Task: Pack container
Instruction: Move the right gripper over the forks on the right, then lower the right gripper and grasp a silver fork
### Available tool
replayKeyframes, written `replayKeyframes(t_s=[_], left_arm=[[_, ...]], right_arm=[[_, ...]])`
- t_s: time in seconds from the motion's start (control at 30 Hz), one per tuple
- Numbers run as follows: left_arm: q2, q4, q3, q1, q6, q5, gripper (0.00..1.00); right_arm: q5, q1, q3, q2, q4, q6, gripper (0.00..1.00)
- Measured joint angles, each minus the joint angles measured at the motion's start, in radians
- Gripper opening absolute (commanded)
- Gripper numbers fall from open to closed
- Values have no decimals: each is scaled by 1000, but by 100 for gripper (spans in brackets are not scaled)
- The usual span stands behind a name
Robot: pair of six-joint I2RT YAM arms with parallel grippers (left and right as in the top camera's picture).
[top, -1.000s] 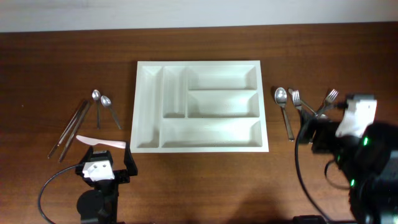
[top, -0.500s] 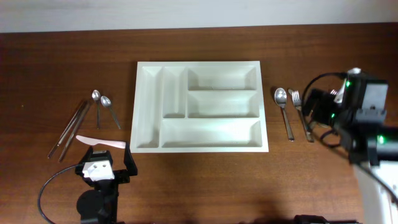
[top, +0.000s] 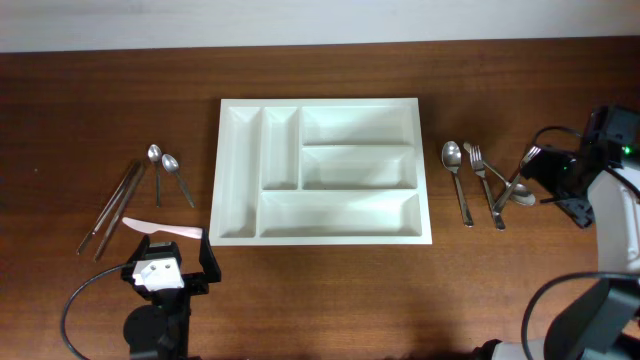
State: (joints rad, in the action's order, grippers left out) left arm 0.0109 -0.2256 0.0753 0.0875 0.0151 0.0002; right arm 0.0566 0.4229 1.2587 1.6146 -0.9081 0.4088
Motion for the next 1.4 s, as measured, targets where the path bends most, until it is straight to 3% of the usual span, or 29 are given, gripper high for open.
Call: replayKeyframes(t_s=[0.5, 1.4], left_arm=[[0, 0, 0, 0, 0, 0, 99], [0, 0, 0, 0, 0, 0, 99]], right_arm=[[-67, -125, 0, 91, 241, -207, 92], [-19, -109, 1, 325, 372, -71, 82]])
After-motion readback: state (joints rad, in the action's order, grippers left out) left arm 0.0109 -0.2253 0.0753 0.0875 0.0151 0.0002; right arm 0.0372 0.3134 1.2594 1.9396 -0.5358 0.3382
